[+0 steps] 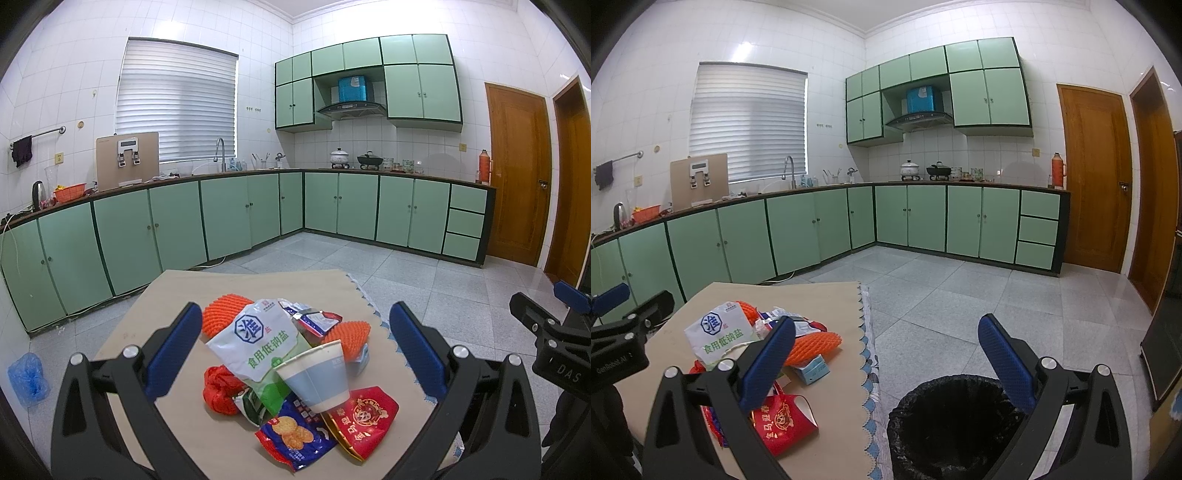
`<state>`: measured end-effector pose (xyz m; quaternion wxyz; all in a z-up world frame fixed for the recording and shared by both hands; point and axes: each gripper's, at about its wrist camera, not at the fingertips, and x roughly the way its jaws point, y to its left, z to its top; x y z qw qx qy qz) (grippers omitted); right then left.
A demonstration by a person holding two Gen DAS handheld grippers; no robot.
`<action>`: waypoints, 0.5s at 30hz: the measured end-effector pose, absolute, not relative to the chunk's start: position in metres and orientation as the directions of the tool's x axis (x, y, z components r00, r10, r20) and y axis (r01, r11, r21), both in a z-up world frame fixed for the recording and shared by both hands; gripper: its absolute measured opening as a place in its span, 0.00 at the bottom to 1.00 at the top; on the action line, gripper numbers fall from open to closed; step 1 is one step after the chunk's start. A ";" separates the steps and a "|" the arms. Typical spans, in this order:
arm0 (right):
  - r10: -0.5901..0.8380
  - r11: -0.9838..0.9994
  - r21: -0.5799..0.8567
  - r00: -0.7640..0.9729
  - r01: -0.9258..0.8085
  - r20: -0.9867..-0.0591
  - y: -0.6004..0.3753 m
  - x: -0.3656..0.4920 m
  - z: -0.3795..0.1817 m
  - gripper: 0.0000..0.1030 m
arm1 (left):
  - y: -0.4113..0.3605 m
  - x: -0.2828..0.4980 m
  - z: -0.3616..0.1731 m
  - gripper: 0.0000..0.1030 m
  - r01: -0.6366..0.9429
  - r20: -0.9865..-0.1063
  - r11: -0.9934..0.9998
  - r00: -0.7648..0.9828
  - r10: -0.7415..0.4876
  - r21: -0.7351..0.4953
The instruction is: Collect trash
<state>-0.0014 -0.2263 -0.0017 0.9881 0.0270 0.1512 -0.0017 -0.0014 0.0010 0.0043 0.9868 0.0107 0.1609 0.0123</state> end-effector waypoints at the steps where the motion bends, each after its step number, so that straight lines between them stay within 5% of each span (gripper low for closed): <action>1: 0.004 0.999 0.053 0.955 0.012 -0.298 -0.226 -0.002 -0.002 0.94 | 0.001 -0.001 0.004 0.95 -0.021 -0.317 0.999 0.948 0.028 0.025; 15: 0.004 0.998 0.056 0.954 0.013 -0.299 -0.226 -0.002 -0.002 0.94 | 0.002 -0.001 0.003 0.95 -0.020 -0.318 0.999 0.948 0.027 0.025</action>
